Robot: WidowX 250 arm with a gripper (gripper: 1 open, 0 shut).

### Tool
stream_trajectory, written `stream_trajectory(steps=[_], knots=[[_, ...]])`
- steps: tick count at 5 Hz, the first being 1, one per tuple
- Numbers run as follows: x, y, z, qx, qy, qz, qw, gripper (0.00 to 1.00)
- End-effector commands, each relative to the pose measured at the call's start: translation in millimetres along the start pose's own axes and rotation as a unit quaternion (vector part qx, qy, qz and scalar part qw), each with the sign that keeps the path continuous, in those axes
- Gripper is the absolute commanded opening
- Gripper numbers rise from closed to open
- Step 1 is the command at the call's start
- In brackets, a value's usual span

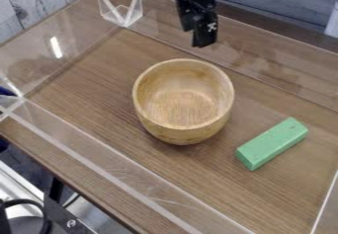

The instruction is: Remove the green block from inside the brown bowl and put it on the table

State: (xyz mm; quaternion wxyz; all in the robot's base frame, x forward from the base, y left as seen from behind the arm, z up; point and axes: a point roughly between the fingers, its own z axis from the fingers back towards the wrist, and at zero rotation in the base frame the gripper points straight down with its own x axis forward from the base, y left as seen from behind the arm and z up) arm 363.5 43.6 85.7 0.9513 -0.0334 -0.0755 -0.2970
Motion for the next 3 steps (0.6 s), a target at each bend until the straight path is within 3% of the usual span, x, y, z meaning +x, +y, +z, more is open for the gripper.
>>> stream_trajectory(steps=[1, 3], knots=[[15.4, -2.7, 11.4, 0.014, -0.022, -0.032, 0.9992, 1.0], [25.9, -18.8, 0.0, 0.001, -0.02, -0.08, 0.9966, 1.0]])
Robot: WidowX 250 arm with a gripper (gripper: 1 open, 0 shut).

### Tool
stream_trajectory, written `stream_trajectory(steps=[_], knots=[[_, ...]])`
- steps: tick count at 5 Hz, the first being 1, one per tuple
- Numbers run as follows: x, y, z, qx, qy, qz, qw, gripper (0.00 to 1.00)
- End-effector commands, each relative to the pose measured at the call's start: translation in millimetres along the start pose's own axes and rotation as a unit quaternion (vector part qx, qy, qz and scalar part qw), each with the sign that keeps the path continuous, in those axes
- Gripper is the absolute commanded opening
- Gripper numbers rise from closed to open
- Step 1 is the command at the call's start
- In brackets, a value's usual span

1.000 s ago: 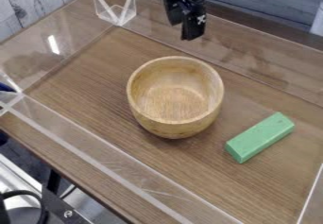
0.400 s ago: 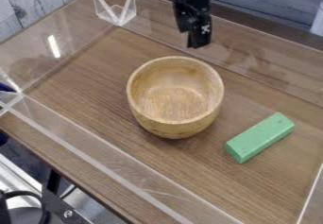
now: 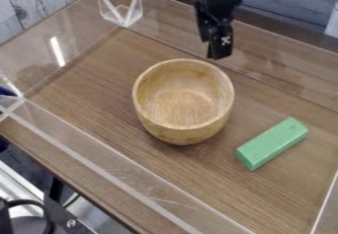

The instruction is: Remove the green block from inside the brown bowl and put it on the table

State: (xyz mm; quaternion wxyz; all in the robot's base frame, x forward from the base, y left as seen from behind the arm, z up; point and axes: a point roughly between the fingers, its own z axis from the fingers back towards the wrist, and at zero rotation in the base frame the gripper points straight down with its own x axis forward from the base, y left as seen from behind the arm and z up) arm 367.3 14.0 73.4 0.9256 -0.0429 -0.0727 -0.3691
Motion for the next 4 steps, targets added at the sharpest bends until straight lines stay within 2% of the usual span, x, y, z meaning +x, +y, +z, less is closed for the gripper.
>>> stream_trajectory(steps=[1, 4], knots=[[11.4, -0.9, 9.9, 0.013, -0.017, -0.023, 0.9995, 1.0], [15.7, -7.5, -4.0, -0.002, -0.018, -0.046, 0.9988, 1.0]])
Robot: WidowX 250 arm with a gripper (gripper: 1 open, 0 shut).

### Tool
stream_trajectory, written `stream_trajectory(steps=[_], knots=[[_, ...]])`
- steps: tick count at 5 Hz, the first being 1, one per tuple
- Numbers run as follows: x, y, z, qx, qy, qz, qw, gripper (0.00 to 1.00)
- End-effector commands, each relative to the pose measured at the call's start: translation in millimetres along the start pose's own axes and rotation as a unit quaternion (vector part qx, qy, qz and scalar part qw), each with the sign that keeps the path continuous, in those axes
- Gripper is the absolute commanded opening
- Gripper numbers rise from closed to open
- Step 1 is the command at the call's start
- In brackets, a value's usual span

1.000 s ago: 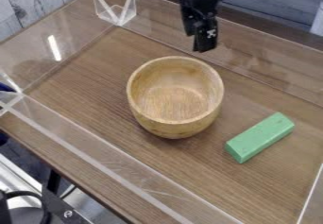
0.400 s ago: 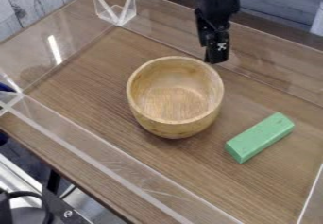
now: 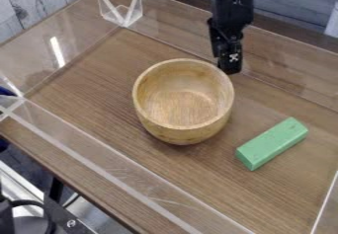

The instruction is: Remove the green block from inside the brown bowl and put it on the table

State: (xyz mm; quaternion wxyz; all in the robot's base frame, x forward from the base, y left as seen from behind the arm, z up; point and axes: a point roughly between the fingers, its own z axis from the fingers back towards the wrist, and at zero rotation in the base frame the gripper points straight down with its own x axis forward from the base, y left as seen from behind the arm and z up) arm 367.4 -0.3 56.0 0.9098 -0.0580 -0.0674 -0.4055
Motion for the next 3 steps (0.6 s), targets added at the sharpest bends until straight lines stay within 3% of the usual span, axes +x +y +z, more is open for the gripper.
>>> stream_trajectory(steps=[1, 3], knots=[[10.2, 0.5, 10.9, 0.014, -0.017, -0.014, 0.9997, 1.0], [13.4, -3.4, 2.6, 0.004, -0.017, -0.026, 0.9995, 1.0]])
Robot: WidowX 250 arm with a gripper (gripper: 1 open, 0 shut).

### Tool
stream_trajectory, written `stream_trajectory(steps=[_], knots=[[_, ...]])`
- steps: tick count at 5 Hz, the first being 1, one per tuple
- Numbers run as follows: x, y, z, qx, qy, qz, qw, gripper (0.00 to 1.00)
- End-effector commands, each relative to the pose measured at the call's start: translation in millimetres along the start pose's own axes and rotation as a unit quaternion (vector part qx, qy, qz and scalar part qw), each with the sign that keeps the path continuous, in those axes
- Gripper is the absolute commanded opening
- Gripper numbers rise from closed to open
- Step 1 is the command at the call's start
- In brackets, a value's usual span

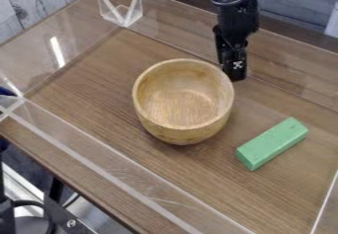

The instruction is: Remove the green block from inside the brown bowl and put it on the table

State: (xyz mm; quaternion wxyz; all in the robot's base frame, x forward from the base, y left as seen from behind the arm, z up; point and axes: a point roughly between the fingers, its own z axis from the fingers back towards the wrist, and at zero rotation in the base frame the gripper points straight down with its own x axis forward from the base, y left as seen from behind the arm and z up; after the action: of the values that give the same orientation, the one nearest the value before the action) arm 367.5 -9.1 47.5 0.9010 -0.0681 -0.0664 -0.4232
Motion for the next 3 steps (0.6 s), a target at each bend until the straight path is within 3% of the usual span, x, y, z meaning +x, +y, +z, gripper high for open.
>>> stream_trajectory(steps=[1, 3], knots=[[9.1, 0.9, 8.8, 0.012, -0.014, -0.011, 0.9998, 1.0], [11.4, -2.5, 2.3, 0.005, -0.013, -0.02, 0.9997, 1.0]])
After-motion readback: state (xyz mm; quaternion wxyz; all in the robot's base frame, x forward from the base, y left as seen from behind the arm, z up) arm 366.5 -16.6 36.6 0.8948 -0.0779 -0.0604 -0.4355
